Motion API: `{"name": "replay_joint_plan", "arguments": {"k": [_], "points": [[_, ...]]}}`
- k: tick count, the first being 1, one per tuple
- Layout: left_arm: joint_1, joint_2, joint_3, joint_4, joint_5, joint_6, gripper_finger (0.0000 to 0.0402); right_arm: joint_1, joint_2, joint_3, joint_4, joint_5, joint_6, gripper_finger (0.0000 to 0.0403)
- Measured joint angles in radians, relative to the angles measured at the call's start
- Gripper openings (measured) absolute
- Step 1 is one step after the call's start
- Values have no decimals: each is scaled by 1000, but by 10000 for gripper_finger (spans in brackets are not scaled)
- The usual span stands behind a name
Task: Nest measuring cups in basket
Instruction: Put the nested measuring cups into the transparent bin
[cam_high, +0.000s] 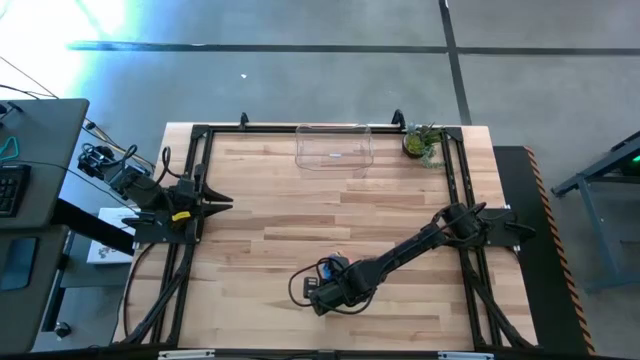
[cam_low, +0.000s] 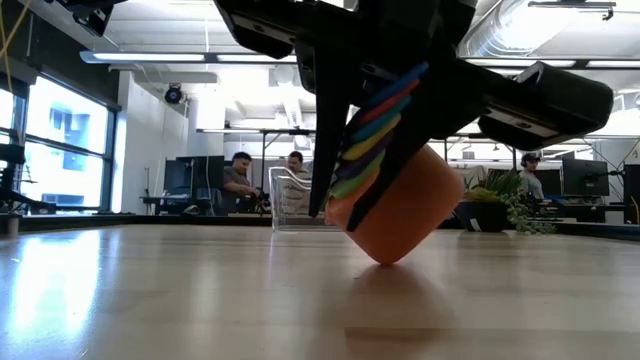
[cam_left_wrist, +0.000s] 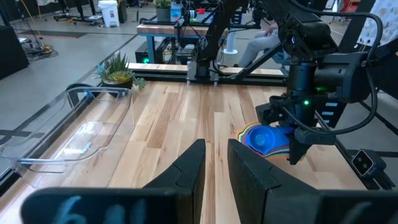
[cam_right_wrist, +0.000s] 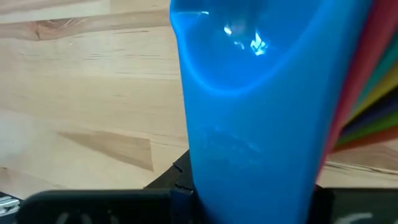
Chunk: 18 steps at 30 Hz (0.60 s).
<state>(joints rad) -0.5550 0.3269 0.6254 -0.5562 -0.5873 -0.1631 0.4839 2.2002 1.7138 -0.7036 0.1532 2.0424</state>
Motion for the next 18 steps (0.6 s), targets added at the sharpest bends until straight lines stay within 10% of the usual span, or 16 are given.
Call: {"name": "replay_joint_plan", "arguments": {"k": [18], "points": [[0,0,0,0,0,1,58,1,0,0,22,13,18,79]]}}
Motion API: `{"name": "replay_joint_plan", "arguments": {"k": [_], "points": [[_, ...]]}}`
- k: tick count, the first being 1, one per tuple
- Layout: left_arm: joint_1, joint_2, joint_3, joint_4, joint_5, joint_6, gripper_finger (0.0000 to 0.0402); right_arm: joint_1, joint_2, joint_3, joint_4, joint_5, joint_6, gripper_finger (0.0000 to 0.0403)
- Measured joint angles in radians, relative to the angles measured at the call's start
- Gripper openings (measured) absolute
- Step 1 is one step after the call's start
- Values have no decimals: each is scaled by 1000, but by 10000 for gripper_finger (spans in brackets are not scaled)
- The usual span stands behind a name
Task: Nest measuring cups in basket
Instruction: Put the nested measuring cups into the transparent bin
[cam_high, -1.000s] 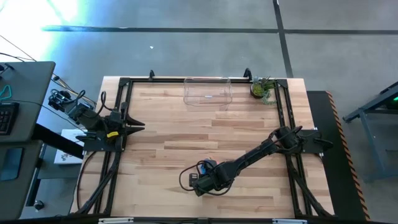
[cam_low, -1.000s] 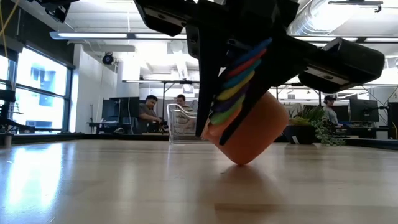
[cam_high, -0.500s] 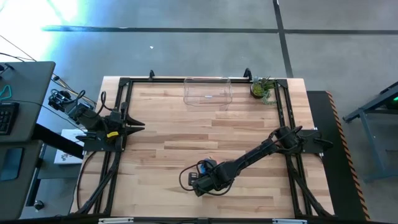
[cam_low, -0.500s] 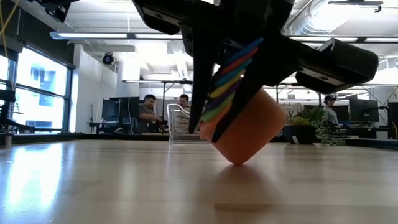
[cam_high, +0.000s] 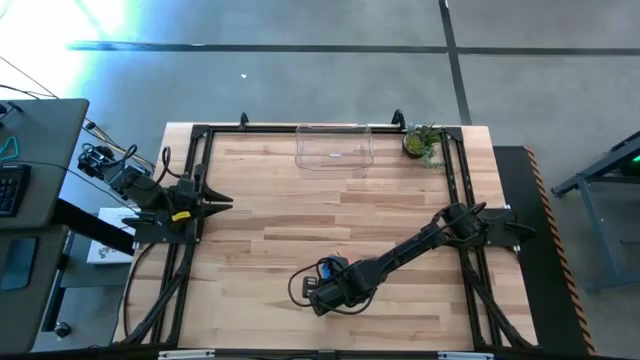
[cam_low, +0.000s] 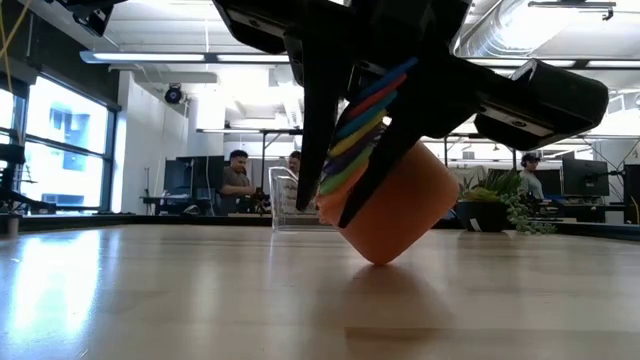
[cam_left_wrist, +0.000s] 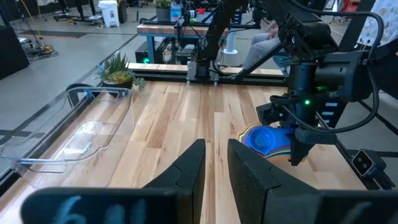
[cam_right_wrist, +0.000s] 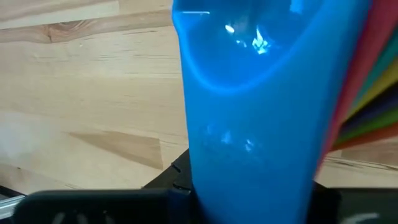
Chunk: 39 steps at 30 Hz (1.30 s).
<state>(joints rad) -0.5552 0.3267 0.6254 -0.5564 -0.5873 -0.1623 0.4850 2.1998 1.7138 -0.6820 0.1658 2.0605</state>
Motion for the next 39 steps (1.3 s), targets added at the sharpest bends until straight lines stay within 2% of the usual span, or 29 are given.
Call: {"name": "replay_joint_plan", "arguments": {"k": [8,15,26,39], "points": [[0,0,0,0,0,0,58,1,0,0,-17,-12,-18,143],[0,0,0,0,0,0,58,6,0,0,-37,-9,-18,166],[0,0,0,0,0,-1,58,6,0,0,-39,-9,-7,165],[0,0,0,0,0,-1,58,6,0,0,-60,3,-11,116]]}}
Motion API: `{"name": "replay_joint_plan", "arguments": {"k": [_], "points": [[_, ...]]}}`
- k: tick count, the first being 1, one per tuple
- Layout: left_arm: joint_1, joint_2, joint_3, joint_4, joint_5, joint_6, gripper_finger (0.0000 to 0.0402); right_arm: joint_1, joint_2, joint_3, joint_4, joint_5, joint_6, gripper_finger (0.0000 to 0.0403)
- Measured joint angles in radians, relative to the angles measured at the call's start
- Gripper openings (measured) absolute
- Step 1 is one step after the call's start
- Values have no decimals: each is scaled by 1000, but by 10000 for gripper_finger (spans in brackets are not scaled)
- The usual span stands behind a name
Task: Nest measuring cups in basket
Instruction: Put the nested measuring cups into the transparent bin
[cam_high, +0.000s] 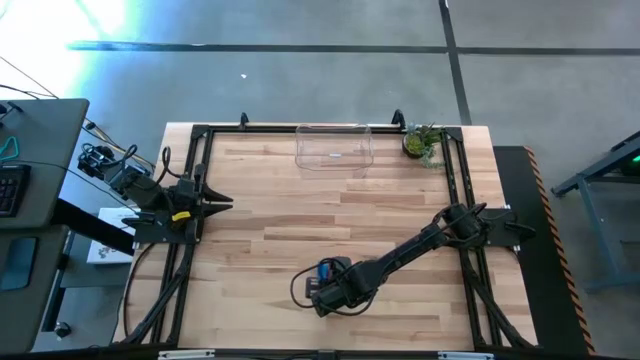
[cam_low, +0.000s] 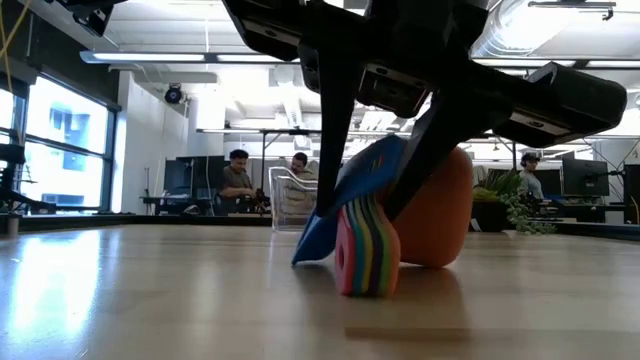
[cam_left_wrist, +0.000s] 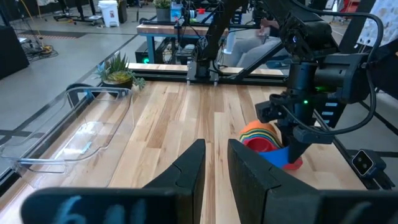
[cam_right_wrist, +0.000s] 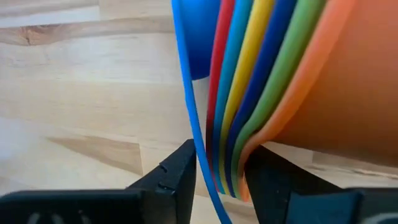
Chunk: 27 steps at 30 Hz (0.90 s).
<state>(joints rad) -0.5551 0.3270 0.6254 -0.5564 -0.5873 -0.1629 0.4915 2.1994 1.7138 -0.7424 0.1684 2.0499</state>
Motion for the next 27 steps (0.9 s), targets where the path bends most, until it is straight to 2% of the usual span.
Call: {"name": "replay_joint_plan", "arguments": {"k": [13,18,27], "points": [[0,0,0,0,0,0,58,0,-1,0,12,53,-8,72],[0,0,0,0,0,1,58,7,-1,0,22,73,-15,67],[0,0,0,0,0,0,58,39,-1,1,75,176,4,48]]}}
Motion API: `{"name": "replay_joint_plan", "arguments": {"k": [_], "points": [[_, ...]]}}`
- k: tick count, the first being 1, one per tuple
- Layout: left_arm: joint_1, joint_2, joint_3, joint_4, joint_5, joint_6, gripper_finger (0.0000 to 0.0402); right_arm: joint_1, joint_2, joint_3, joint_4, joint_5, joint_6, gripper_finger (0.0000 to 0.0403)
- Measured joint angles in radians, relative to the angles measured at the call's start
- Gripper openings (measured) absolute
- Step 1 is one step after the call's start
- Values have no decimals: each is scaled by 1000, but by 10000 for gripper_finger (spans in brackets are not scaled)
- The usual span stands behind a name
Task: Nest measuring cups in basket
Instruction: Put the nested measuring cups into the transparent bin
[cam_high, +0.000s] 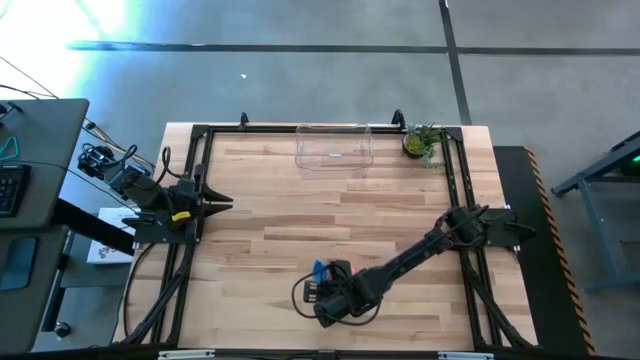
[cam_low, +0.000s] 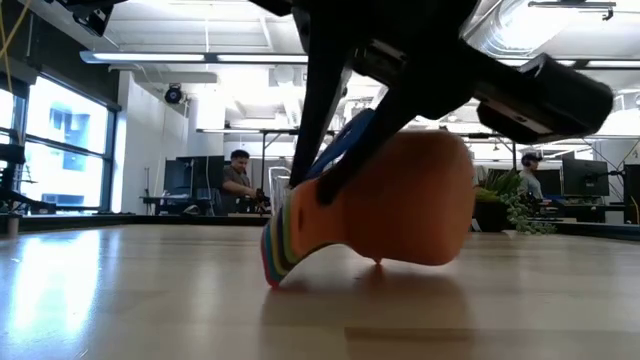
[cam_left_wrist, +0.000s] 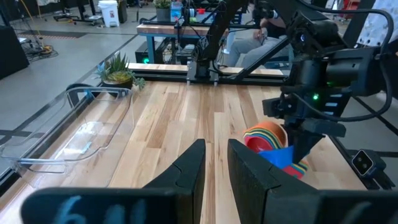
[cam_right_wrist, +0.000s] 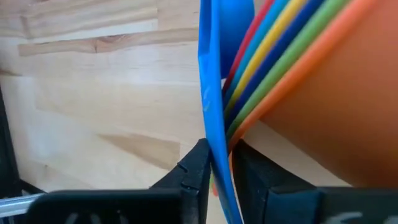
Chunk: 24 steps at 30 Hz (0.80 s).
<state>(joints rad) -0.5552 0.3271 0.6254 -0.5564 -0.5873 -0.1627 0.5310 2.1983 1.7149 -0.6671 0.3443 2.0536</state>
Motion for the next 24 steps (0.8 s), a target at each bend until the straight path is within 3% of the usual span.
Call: {"name": "replay_joint_plan", "arguments": {"k": [24], "points": [[0,0,0,0,0,0,58,12,1,-1,25,12,17,34]]}}
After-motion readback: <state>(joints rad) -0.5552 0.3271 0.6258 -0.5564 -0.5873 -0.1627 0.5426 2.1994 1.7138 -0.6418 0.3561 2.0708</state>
